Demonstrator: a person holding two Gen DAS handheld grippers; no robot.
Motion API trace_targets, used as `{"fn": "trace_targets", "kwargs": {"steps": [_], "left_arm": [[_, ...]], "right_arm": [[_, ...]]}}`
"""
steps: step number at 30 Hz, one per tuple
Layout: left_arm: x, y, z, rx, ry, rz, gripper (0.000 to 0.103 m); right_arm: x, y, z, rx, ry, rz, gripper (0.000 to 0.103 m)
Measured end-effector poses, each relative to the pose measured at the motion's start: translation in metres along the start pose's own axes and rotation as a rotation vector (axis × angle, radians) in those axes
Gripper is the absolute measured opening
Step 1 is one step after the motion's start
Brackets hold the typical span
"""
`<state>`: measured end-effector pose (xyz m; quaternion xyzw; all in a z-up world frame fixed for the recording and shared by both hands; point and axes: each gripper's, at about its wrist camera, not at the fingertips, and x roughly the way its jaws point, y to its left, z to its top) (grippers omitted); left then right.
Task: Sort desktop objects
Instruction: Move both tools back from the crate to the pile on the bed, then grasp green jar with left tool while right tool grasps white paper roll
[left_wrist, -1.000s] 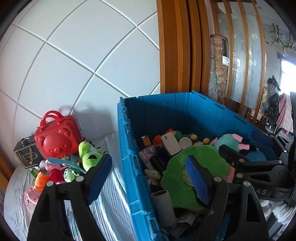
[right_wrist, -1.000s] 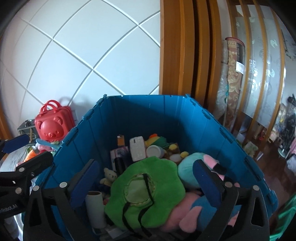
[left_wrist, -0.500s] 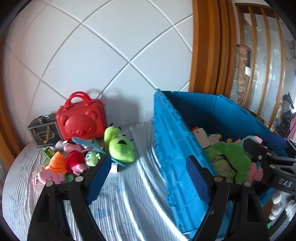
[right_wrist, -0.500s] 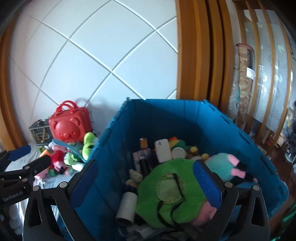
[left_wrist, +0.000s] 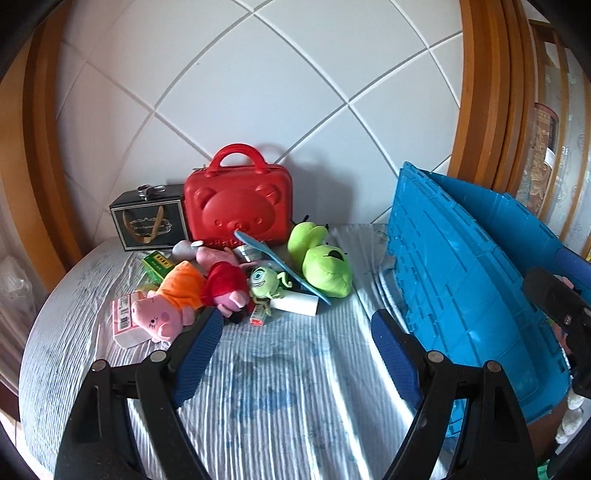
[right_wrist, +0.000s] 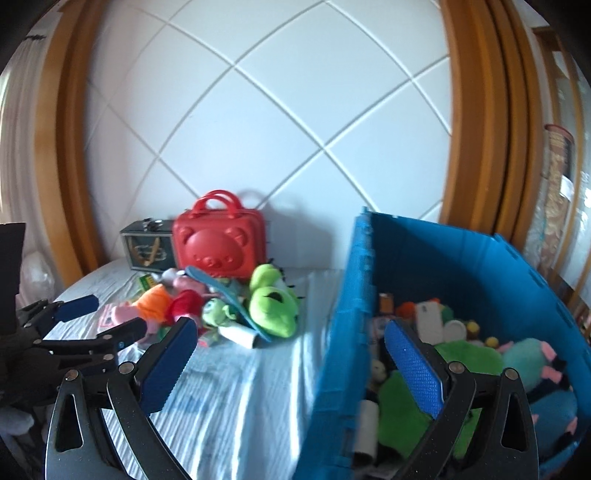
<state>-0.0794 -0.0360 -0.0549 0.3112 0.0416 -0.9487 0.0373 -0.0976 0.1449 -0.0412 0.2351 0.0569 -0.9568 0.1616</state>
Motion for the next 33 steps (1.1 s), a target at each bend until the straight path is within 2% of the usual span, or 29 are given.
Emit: {"fn": "trace_targets", "kwargs": {"steps": [4, 7, 14, 25, 28, 33], "left_arm": [[0.008, 0.035, -0.004, -0.039, 0.015, 0.036, 0.083], [0.017, 0.06, -0.008, -0.071, 0.036, 0.057, 0.083], [0.055, 0.103, -0.022, -0.117, 0.116, 0.116, 0.083], [0.156, 0.153, -0.053, -0.188, 0.232, 0.168, 0.083], [0.184, 0.162, -0.062, -0.184, 0.269, 0.176, 0.083], [0.229, 0.165, -0.064, -0.18, 0.29, 0.137, 0.083]], "right_arm": [[0.012, 0.028, 0.001, -0.023, 0.005, 0.054, 0.103], [0.03, 0.048, -0.003, -0.037, 0.041, 0.099, 0.103], [0.083, 0.069, -0.017, -0.026, 0.133, 0.132, 0.103], [0.195, 0.07, -0.056, -0.025, 0.315, 0.07, 0.103], [0.23, 0.061, -0.072, 0.016, 0.384, 0.064, 0.103], [0.275, 0.054, -0.088, 0.048, 0.449, 0.021, 0.103]]}}
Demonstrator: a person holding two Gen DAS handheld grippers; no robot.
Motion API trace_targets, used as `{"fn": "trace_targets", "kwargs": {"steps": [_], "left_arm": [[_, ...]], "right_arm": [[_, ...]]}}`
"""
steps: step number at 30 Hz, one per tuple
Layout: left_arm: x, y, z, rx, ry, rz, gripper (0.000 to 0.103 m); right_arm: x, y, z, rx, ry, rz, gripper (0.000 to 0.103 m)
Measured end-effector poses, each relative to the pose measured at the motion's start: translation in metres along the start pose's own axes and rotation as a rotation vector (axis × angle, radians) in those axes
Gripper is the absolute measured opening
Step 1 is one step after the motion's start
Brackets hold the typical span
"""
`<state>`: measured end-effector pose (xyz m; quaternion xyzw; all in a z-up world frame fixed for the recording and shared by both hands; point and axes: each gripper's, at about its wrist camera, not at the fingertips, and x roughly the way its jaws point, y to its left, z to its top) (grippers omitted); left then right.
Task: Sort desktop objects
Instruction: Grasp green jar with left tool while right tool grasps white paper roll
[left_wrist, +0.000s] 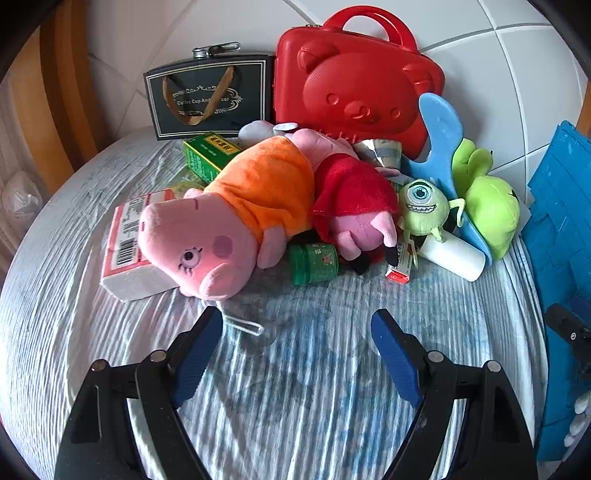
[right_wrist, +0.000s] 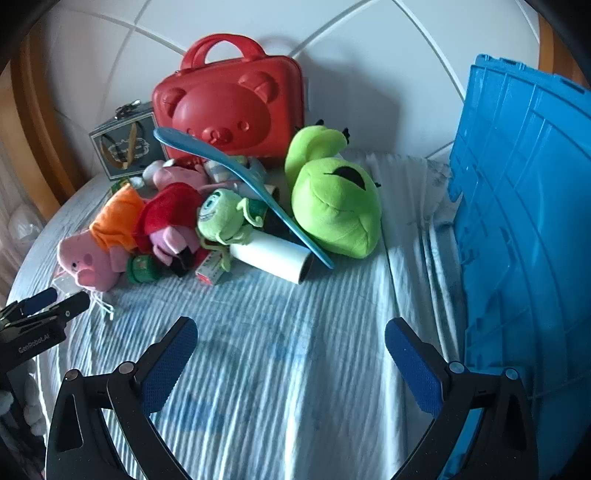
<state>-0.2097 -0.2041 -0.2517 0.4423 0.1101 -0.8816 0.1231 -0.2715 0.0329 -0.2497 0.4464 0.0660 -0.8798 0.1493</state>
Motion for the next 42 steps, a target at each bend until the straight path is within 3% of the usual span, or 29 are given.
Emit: {"fn": "trace_targets", "kwargs": {"steps": [11, 23, 24, 27, 31, 36, 42], "left_arm": [[0.09, -0.018, 0.019, 0.029, 0.052, 0.017, 0.083], [0.118, -0.024, 0.031, 0.038, 0.055, 0.074, 0.082], [0.119, -0.026, 0.03, 0.049, 0.062, 0.068, 0.077], [0.119, -0.03, 0.026, 0.062, 0.07, 0.046, 0.049], [0.116, -0.028, 0.018, 0.053, 0.08, 0.025, 0.049], [0.106, -0.024, -0.002, 0.073, 0.091, 0.003, 0.049], [0.102, -0.015, -0.012, 0.049, 0.092, -0.013, 0.049]], "right_arm": [[0.073, -0.004, 0.019, 0.125, 0.029, -0.011, 0.103], [0.132, -0.001, 0.041, 0.128, 0.052, 0.038, 0.103], [0.134, 0.001, 0.042, 0.127, 0.056, 0.057, 0.103], [0.132, 0.011, 0.042, 0.103, 0.074, 0.059, 0.103], [0.114, 0.031, 0.032, 0.056, 0.108, 0.144, 0.09], [0.094, 0.055, 0.014, 0.007, 0.155, 0.259, 0.087], [0.082, 0.056, 0.014, -0.041, 0.098, 0.108, 0.087]]}}
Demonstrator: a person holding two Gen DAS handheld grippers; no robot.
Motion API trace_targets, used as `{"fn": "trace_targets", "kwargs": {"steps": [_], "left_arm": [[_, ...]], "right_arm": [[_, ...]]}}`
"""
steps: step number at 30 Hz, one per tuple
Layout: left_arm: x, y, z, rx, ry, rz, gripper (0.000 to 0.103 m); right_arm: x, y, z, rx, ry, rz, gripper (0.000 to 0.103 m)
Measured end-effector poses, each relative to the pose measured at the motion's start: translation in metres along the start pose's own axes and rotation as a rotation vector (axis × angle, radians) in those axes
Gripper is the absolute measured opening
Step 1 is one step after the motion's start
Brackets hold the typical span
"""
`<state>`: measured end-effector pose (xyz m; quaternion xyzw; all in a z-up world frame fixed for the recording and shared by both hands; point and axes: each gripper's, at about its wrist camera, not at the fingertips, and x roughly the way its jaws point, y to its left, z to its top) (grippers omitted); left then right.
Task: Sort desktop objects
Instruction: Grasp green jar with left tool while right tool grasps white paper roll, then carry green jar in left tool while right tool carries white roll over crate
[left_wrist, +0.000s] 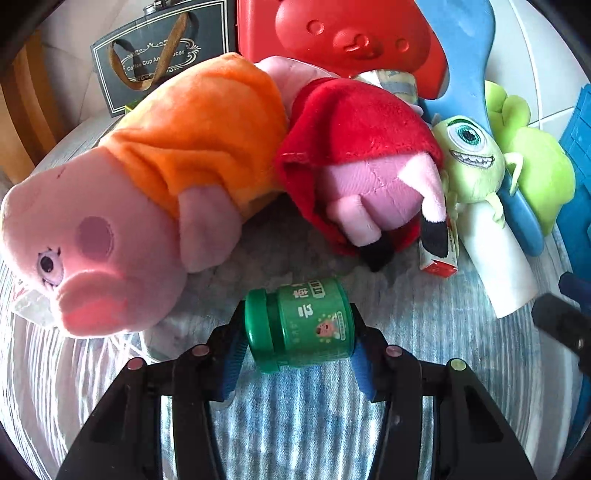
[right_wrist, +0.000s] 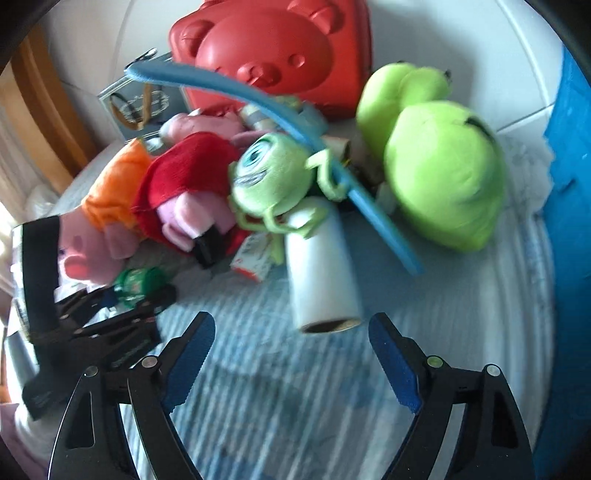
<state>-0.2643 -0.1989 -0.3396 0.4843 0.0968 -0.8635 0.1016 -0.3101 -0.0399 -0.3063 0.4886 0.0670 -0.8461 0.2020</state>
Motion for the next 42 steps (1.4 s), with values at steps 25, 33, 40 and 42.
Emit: {"fn": "trace_targets", "kwargs": {"steps": [25, 33, 40, 42], "left_arm": [[-0.075, -0.029, -0.004, 0.054, -0.128, -0.075, 0.049], [-0.148, -0.026, -0.01, 0.063, -0.239, -0.078, 0.049], [-0.212, -0.036, -0.025, 0.074, -0.357, -0.072, 0.049], [-0.229, -0.039, -0.03, 0.079, -0.385, -0.076, 0.049]], "right_arm": [[-0.021, -0.006, -0.017, 0.012, 0.019, 0.017, 0.045], [-0.088, 0.011, -0.023, -0.041, -0.099, 0.034, 0.045], [-0.159, 0.031, -0.034, -0.077, -0.24, 0.038, 0.045], [-0.178, 0.03, -0.038, -0.08, -0.276, 0.039, 0.045]]}}
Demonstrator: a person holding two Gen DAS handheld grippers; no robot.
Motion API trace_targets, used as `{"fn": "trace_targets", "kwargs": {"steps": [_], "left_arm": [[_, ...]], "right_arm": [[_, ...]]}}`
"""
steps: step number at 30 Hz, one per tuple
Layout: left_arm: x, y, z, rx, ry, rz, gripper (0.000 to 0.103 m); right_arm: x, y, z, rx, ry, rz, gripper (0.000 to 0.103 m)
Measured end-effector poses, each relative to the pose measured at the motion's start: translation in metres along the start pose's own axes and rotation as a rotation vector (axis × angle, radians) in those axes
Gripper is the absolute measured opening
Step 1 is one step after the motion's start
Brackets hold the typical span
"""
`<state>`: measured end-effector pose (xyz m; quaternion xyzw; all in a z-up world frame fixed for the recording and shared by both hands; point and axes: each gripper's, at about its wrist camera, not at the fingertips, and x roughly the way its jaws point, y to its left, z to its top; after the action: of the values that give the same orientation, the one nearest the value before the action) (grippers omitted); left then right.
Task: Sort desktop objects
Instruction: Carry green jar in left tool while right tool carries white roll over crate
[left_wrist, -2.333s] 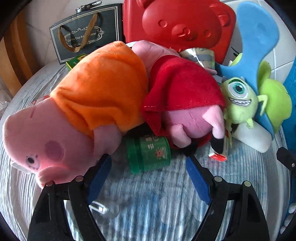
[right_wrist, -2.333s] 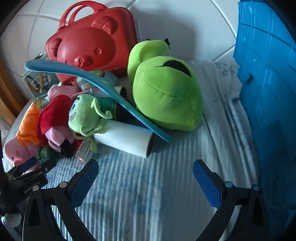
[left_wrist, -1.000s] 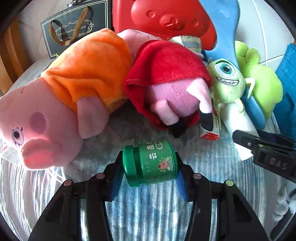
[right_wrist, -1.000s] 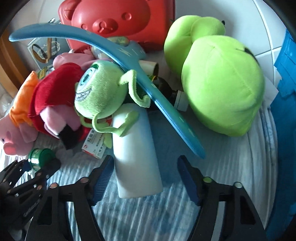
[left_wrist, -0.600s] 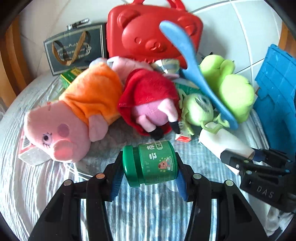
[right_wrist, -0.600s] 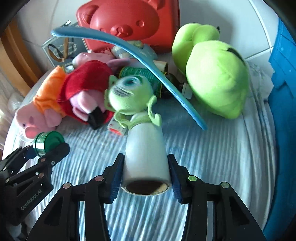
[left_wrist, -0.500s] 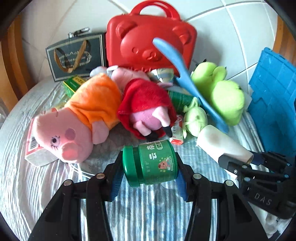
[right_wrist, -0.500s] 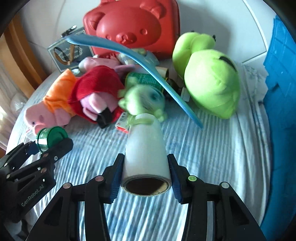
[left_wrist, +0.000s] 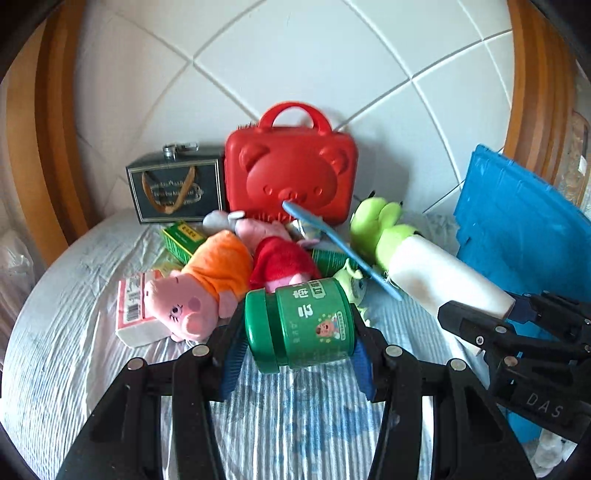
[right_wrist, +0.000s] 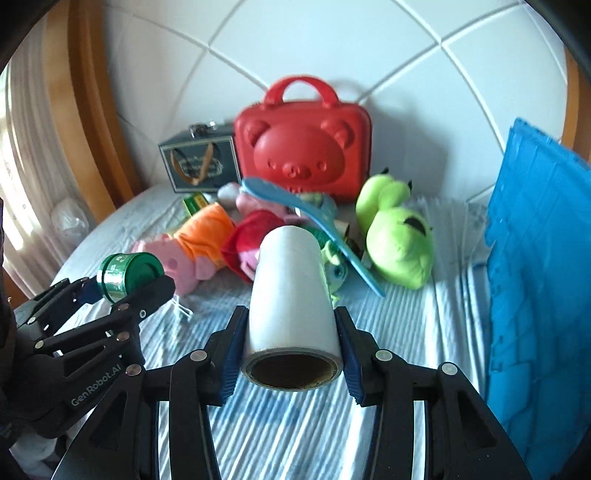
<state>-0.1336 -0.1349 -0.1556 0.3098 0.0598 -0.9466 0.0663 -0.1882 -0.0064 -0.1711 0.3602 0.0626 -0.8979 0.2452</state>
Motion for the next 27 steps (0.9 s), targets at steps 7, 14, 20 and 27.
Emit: {"fn": "trace_targets", "kwargs": {"steps": [7, 14, 20, 27], "left_arm": [[-0.053, -0.023, 0.009, 0.03, -0.091, -0.036, 0.049], [-0.093, -0.065, 0.025, 0.08, -0.172, -0.115, 0.049], [-0.123, -0.122, 0.046, 0.13, -0.242, -0.216, 0.049], [-0.143, -0.211, 0.067, 0.222, -0.264, -0.337, 0.049]], "right_arm": [[-0.076, 0.004, 0.0, 0.004, -0.154, -0.025, 0.045], [-0.153, -0.016, -0.005, 0.036, -0.296, -0.079, 0.045], [-0.206, -0.058, -0.015, 0.088, -0.373, -0.164, 0.045], [-0.26, -0.125, -0.025, 0.153, -0.414, -0.289, 0.045]]}}
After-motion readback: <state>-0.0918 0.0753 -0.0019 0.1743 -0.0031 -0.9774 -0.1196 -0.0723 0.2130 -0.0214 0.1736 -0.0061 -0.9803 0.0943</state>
